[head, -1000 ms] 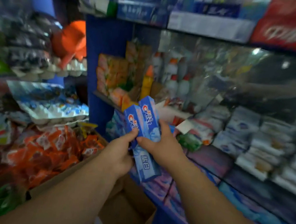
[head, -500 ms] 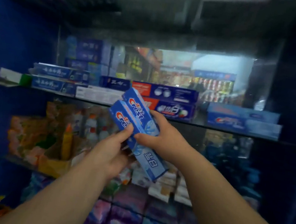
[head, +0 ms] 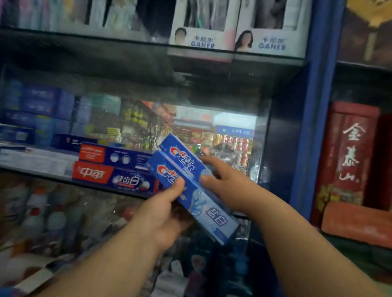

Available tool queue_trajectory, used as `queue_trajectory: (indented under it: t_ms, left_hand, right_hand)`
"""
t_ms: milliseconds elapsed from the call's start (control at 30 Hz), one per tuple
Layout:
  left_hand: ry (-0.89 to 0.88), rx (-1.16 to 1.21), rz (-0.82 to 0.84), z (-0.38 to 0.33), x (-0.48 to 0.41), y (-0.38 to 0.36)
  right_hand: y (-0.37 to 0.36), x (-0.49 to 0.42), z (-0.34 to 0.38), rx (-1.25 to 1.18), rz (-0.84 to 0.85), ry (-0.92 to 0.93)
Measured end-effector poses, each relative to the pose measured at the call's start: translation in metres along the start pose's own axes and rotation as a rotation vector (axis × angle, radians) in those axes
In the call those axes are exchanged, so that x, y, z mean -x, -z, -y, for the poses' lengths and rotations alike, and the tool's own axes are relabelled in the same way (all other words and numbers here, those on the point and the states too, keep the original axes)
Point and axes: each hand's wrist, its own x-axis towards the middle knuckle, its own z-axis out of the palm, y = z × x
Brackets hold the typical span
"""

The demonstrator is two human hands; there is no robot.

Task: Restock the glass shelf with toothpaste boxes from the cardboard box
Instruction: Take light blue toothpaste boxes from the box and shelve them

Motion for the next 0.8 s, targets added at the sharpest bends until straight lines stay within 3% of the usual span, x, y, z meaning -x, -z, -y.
queue_trajectory:
  t_ms: [100,300,433,800]
  left_hand:
    - [-0.003,0.005,-0.004,0.004,-0.014,-0.012]
    - [-0.133,-0.126,0.031,-0.002,-0.039,-0.015]
    - [-0.149,-0.202,0.051,-0.004,-0.055,-0.008]
    - [-0.064,-0.281,0.087,-0.013,-0.079,0.006]
  right_hand:
    - [0.018,-0.006,-0.016,-0.01,-0.016,-0.052]
    - [0.051,-0.026,-0.024,0.218,-0.206,-0.024]
    - [0.062,-0.053,-0.025,0.473,-0.326,-0.124]
    - [0.044,-0.112,-0.057,0.586,-0.104,-0.298]
